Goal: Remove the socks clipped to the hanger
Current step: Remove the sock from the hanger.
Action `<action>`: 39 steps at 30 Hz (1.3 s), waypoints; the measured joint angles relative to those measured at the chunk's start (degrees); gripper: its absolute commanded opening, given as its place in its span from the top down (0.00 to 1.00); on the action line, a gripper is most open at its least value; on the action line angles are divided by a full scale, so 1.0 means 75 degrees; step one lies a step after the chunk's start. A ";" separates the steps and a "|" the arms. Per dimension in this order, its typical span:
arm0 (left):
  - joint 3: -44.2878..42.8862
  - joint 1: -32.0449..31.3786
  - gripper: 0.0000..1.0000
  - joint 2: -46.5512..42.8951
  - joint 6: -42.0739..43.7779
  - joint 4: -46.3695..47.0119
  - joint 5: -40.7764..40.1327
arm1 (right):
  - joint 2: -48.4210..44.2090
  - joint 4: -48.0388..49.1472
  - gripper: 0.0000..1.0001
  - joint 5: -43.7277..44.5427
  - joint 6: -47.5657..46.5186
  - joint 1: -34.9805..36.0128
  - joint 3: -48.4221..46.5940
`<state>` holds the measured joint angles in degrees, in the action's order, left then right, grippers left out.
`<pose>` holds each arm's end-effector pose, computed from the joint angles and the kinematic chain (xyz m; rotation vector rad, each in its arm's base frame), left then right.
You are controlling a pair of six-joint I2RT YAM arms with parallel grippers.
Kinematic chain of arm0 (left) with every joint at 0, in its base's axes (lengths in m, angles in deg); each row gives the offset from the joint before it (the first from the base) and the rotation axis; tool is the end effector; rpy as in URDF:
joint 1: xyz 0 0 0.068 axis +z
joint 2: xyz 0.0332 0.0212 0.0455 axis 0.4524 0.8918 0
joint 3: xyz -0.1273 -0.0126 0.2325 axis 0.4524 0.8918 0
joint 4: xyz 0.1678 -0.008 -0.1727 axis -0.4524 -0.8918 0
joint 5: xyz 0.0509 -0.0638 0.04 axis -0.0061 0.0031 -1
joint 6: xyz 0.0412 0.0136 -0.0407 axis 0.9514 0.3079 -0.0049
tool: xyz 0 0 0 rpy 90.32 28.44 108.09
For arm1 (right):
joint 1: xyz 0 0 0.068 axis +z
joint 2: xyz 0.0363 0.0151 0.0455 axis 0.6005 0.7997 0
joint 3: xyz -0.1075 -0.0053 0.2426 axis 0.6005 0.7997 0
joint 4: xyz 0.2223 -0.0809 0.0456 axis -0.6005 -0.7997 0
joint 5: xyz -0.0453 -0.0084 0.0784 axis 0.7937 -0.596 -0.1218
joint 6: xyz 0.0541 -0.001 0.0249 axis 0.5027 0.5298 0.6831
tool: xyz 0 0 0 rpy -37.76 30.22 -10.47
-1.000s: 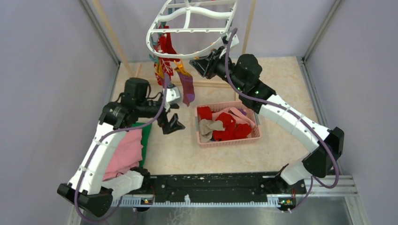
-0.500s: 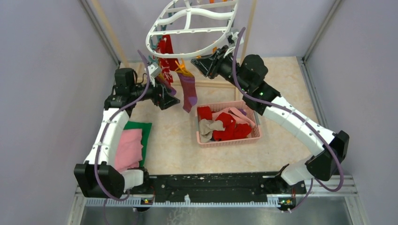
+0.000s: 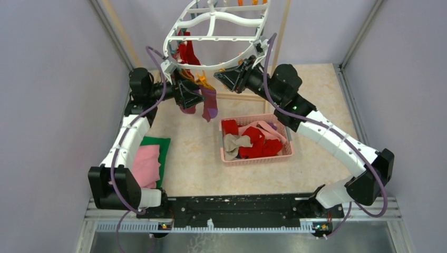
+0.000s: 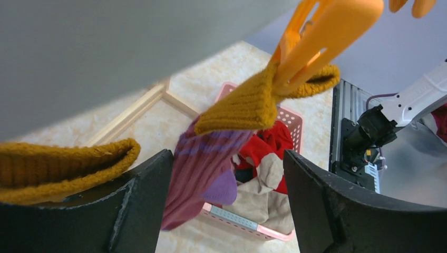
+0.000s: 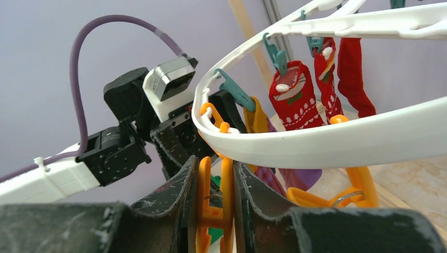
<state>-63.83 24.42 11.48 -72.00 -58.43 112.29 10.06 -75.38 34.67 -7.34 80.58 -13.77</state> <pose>0.2791 -0.0523 0.3685 0.7835 1.5589 -1.1475 0.2240 0.2262 0.4499 -0.4009 1.4229 1.1550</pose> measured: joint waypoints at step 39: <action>-0.0420 -0.1297 1.00 -0.0825 -0.0358 -0.1364 -0.1145 | -0.1113 0.1157 0.21 -0.0720 -0.1536 0.0673 0.3034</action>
<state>-66.97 14.69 5.30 -74.69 -68.66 103.70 1.72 -66.70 29.27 -18.86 85.63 8.98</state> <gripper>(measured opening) 0.014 0.699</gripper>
